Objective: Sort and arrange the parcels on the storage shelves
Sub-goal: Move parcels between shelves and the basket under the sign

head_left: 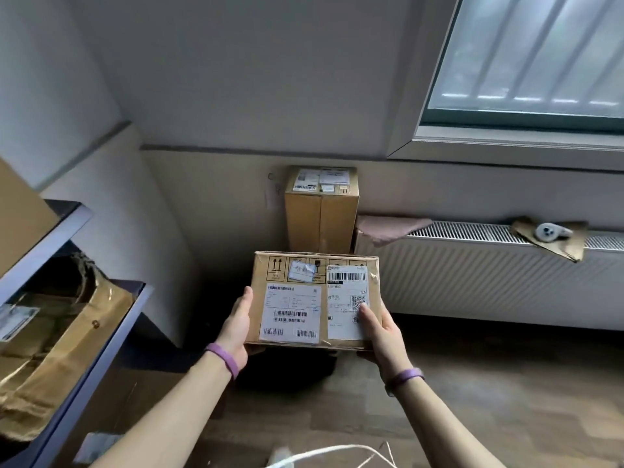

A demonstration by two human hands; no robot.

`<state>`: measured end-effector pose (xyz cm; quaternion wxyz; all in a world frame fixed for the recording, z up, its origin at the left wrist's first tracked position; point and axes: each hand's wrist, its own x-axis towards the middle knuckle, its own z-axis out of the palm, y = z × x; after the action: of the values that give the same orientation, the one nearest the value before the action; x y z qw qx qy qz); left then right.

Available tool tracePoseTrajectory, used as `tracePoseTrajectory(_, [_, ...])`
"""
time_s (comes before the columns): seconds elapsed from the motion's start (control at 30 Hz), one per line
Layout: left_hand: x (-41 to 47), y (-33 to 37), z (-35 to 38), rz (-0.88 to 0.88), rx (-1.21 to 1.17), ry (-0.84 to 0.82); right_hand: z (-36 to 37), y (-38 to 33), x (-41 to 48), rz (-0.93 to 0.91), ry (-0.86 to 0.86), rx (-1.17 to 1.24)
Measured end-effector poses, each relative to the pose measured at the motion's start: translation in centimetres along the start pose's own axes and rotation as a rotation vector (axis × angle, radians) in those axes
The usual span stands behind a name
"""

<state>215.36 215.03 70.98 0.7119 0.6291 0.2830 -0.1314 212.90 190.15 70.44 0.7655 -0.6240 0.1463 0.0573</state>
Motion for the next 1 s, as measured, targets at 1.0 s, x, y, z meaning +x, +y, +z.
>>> tracePoseTrajectory(1.0, [35.4, 3.6, 7.3, -0.462, 0.012, 0.012, 2.2, 7.0, 32.9, 0.382, 0.146, -0.139])
